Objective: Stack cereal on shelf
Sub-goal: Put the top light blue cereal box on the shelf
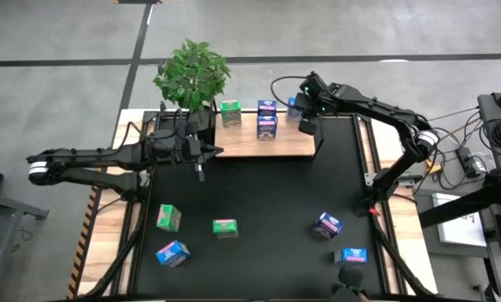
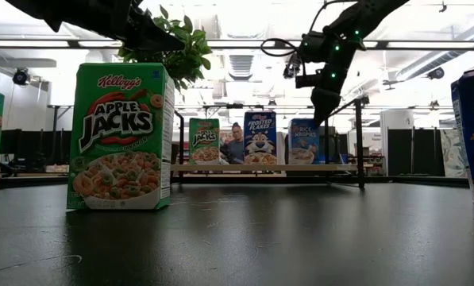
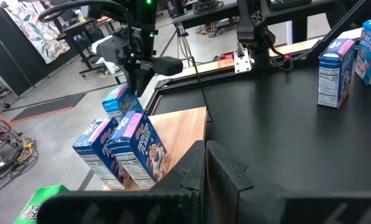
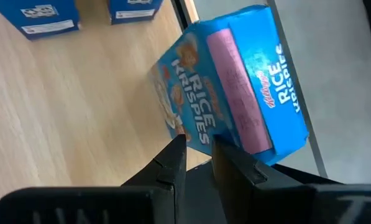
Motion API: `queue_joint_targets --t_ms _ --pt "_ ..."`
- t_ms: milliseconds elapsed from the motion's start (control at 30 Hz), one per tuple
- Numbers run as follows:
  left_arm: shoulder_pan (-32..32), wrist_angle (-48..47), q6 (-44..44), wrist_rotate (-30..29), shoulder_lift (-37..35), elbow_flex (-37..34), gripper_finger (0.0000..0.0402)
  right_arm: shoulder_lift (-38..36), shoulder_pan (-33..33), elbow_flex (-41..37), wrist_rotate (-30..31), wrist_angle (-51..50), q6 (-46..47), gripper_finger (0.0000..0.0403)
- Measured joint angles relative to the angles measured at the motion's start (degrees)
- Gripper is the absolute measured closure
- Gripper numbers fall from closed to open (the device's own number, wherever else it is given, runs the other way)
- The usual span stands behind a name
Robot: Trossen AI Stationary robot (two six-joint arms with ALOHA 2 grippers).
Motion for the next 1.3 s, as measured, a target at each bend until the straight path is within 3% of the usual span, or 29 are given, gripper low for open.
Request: queue_joint_targets --t_ms 267,533,833,1300 --pt "0.00 0.00 0.00 0.00 0.00 0.00 0.0402 0.00 0.02 0.00 -0.29 -0.02 -0.55 0.0335" --pt "0.00 0.00 0.00 0.00 0.00 0.00 0.0402 0.15 0.35 0.02 -9.97 2.36 1.11 0.0335" --pt "-0.01 0.02 -0.02 0.00 0.00 0.00 0.0402 2.47 0.31 0.02 -6.12 8.47 1.53 0.0335" --pt "-0.02 0.02 -0.04 0.00 0.00 0.00 0.0402 3.14 0.31 0.02 -4.95 5.60 -1.03 0.0335"
